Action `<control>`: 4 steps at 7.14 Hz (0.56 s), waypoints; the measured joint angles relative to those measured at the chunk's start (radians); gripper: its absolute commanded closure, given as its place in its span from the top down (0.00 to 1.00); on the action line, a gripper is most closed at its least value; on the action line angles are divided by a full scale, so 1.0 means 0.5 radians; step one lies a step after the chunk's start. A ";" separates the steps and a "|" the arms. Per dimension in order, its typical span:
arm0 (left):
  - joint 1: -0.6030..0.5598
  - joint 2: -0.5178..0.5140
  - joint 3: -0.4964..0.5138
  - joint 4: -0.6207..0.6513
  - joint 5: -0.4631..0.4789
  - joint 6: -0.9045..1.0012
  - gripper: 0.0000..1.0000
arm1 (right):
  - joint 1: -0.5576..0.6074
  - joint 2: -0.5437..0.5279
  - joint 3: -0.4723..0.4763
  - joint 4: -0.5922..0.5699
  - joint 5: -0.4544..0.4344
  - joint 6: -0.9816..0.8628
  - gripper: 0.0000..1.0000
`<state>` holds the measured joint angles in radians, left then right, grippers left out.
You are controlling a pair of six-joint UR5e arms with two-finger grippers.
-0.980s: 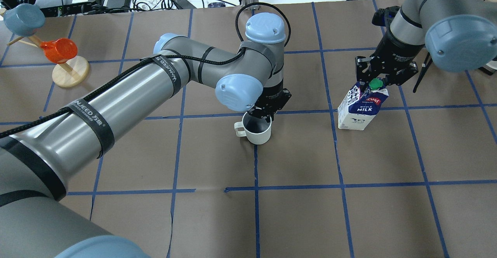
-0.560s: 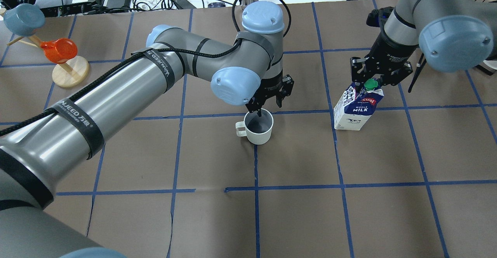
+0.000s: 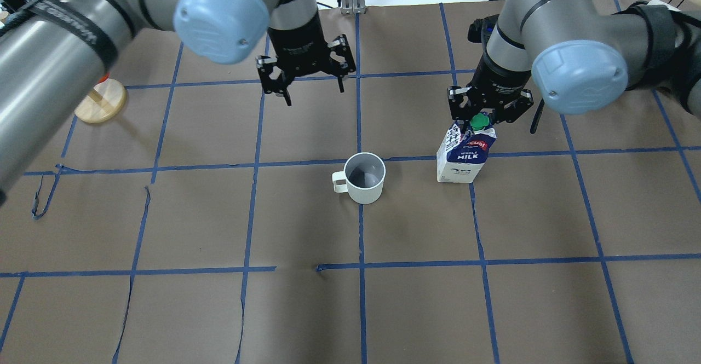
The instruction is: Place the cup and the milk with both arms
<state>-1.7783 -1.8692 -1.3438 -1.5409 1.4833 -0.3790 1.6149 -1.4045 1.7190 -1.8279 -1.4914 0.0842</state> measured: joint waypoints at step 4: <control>0.307 0.441 -0.216 -0.243 0.039 0.580 0.98 | 0.301 0.151 -0.072 -0.165 -0.020 0.116 0.17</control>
<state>-1.6250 -1.6489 -1.4518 -1.6622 1.5029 -0.0888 1.7653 -1.3291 1.6830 -1.9103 -1.5012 0.1424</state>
